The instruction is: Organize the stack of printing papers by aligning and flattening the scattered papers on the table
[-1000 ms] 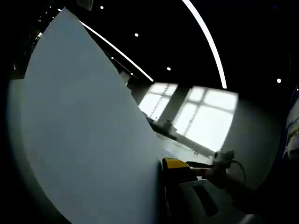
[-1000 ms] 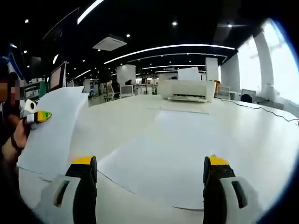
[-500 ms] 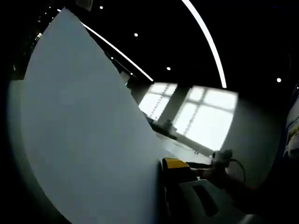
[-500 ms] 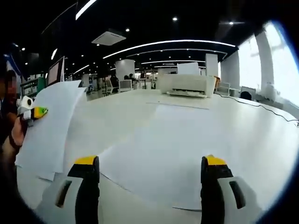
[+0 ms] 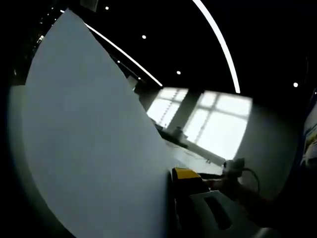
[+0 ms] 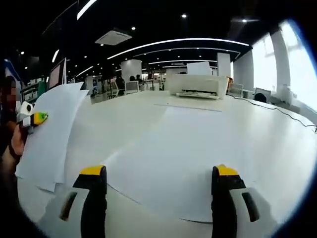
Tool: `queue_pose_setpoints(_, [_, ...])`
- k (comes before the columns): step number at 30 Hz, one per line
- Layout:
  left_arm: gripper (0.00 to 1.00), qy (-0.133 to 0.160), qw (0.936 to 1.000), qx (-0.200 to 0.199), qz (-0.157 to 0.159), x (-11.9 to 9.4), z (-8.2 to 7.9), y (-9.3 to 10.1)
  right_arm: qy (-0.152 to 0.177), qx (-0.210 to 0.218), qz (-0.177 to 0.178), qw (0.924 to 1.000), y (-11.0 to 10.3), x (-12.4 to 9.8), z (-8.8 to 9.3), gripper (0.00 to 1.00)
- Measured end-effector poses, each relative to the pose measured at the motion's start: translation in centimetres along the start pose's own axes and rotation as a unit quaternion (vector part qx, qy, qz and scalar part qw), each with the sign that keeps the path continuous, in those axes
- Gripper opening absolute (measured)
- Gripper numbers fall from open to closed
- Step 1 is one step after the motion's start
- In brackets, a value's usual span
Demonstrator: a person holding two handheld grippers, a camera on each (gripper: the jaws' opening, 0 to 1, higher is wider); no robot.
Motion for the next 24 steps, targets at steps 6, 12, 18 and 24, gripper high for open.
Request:
queue_pose_setpoints(6, [0.09, 0.001, 1.0, 0.0, 0.001, -0.01, 0.03, 0.15, -0.009, -0.017, 0.009, 0.9998, 0.22, 0.03, 0.24, 0.79])
queue_pose_setpoints(12, [0.09, 0.002, 1.0, 0.0, 0.001, -0.02, 0.05, 0.26, -0.008, -0.018, 0.009, 0.9998, 0.22, 0.11, 0.26, 0.78])
queue_pose_setpoints(18, [0.09, 0.001, 1.0, 0.0, 0.001, 0.0, 0.05, 0.21, -0.008, -0.015, 0.014, 0.9998, 0.68, 0.05, 0.16, 0.68])
queue_pose_setpoints(24, [0.09, 0.001, 1.0, -0.001, 0.001, 0.02, 0.02, 0.08, -0.009, -0.015, 0.014, 0.9998, 0.88, -0.29, 0.07, 0.51])
Point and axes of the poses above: the point that each gripper's makers call its tool centre point, and the gripper's own axes: x roughly forward along the fingers, y roughly to its right, z roughly out of its underside, the point moved 2 cm from there along -x, roughly backward along the fingers, and after that the axes turned 9 degrees about -z, right-handed, at the moved point
